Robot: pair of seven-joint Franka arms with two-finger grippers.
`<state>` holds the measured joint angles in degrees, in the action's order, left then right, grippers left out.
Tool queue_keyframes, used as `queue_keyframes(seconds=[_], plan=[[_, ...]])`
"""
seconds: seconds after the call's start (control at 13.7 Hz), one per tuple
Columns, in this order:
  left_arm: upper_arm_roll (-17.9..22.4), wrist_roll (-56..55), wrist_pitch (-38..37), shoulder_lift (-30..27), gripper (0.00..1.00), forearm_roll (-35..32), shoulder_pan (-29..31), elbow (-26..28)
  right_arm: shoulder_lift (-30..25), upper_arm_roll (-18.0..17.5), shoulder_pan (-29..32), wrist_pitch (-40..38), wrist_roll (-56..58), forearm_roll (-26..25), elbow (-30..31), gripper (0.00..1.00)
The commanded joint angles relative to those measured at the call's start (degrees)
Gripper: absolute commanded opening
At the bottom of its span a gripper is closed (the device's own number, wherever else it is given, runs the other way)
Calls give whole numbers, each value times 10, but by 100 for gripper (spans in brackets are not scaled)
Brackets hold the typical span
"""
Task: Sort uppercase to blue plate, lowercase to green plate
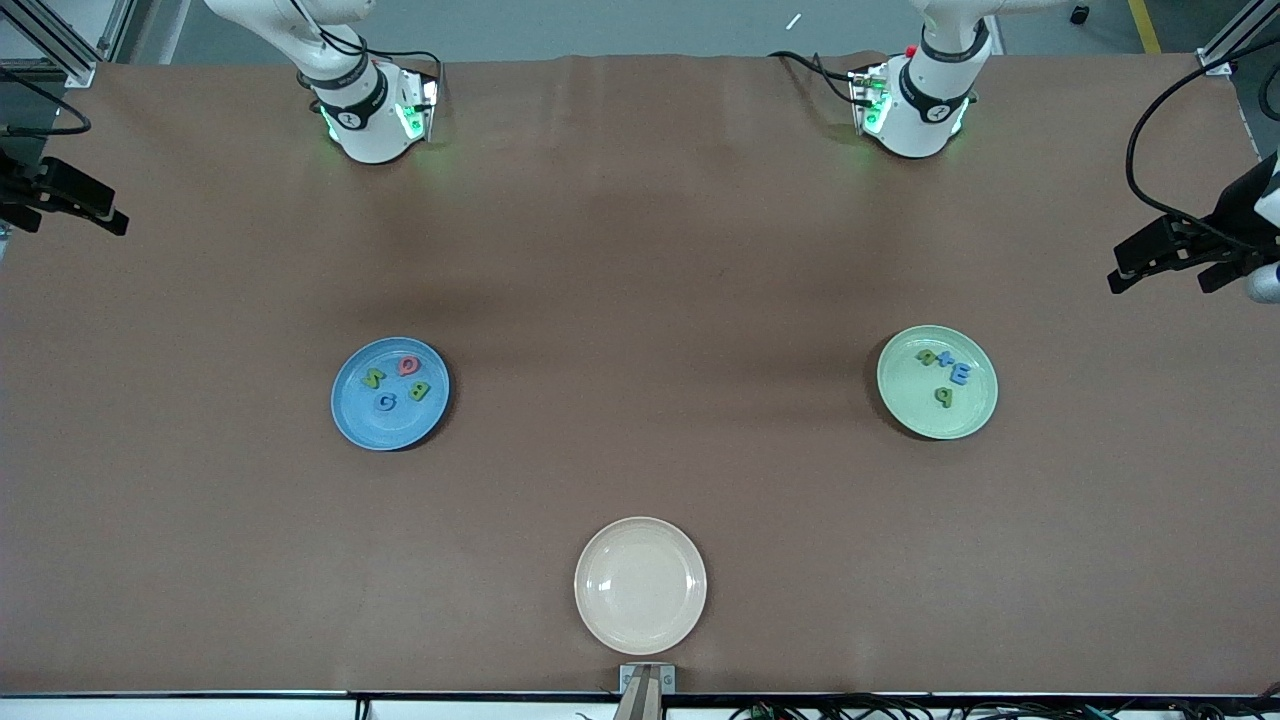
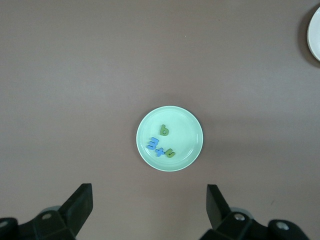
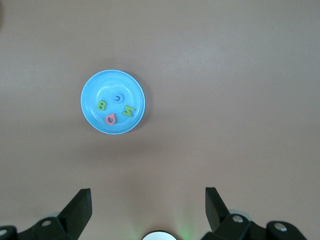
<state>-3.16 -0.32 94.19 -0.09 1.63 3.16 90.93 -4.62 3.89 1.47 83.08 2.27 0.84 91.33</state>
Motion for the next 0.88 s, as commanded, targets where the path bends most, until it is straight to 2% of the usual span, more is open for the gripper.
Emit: queue_keyframes(seconds=[0.0, 0.8], plan=[[-4, 15, -11, 2, 100, -12, 0, -19, -17, 1, -2, 9, 12, -1, 21, 100], [-4, 28, -11, 2, 100, -12, 2, -17, -17, 1, -2, 10, 12, -5, 20, 100]])
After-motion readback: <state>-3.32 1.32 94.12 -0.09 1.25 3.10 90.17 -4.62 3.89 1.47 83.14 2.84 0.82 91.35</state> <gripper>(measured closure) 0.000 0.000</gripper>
